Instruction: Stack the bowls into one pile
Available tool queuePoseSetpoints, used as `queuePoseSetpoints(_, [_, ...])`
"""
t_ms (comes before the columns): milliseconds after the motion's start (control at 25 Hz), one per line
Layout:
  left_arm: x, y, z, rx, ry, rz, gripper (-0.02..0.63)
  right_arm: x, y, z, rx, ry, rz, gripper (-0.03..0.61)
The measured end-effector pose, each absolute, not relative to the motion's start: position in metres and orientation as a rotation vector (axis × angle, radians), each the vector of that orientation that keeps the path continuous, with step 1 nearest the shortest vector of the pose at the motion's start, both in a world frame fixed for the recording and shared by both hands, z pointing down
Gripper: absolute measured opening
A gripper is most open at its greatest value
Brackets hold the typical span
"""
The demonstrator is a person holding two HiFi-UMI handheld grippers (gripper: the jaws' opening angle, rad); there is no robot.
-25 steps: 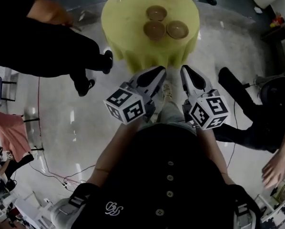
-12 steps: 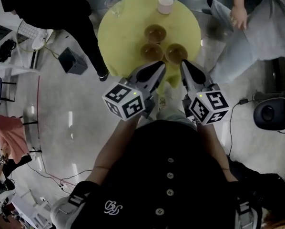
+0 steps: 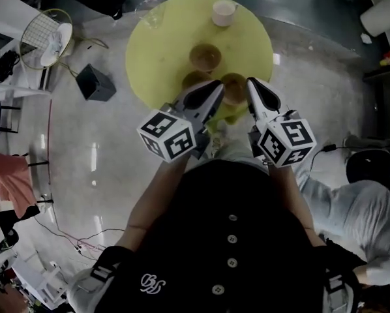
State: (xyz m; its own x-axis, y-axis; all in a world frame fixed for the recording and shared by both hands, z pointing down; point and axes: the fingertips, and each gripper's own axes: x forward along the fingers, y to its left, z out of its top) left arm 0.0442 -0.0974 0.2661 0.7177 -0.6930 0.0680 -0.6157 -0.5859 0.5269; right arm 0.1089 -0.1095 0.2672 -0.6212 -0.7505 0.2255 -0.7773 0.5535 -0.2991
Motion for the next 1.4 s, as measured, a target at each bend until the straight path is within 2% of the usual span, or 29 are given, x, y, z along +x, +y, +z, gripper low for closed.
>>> queuePoseSetpoints(480, [0.054, -0.112, 0.297, 2.293, -1.061, -0.157, 0.032, 0.126, -0.127, 0.303, 1.249, -2.654, 0.678, 0.005])
queuePoseSetpoints(960, [0.039, -0.109, 0.319, 2.231, -1.025, -0.109, 0.033, 0.117, -0.126, 0.327, 1.295, -2.566, 0.771, 0.005])
queuePoseSetpoints(1400, [0.045, -0.102, 0.353, 2.171, -0.970, -0.042, 0.032, 0.142, -0.118, 0.363, 1.371, -2.456, 0.886, 0.005])
